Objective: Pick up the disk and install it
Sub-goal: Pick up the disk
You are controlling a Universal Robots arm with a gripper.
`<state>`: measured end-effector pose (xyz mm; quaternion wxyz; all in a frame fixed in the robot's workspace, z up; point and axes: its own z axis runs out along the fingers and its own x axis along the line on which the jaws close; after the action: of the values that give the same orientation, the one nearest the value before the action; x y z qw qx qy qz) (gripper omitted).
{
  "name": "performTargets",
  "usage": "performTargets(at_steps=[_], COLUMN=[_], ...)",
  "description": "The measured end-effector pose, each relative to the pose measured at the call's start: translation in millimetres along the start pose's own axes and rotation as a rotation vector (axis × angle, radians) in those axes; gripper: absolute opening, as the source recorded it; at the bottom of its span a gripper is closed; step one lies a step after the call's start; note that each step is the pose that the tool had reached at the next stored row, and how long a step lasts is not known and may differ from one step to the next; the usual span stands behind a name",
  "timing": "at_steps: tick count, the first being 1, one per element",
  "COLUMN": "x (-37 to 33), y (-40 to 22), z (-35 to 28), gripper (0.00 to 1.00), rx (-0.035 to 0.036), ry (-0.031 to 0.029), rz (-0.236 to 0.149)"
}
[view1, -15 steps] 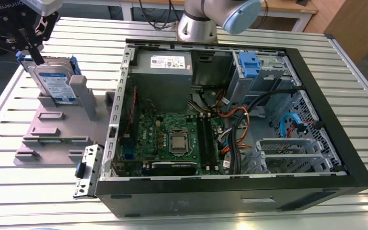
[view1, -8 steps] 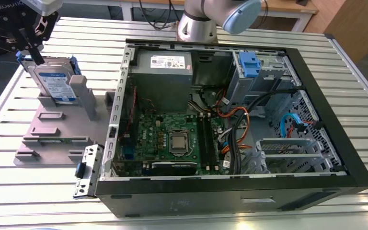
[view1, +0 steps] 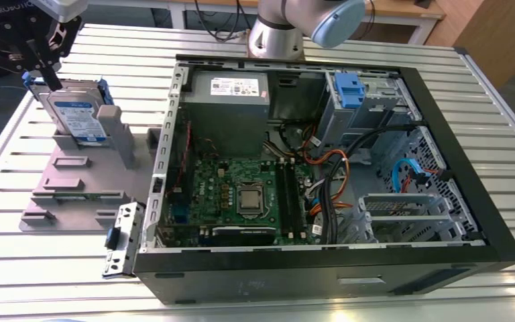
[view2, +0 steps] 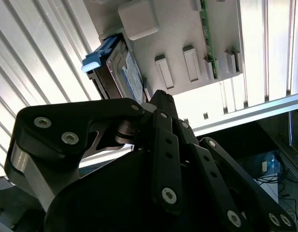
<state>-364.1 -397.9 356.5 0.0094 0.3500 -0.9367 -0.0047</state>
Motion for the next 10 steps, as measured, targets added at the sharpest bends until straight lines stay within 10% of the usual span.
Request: performTargets(at_steps=[10], x=[0.0], y=[0.0], z=[0.0], gripper=[0.11], rx=[0.0001], ry=[0.0002], rz=[-0.005])
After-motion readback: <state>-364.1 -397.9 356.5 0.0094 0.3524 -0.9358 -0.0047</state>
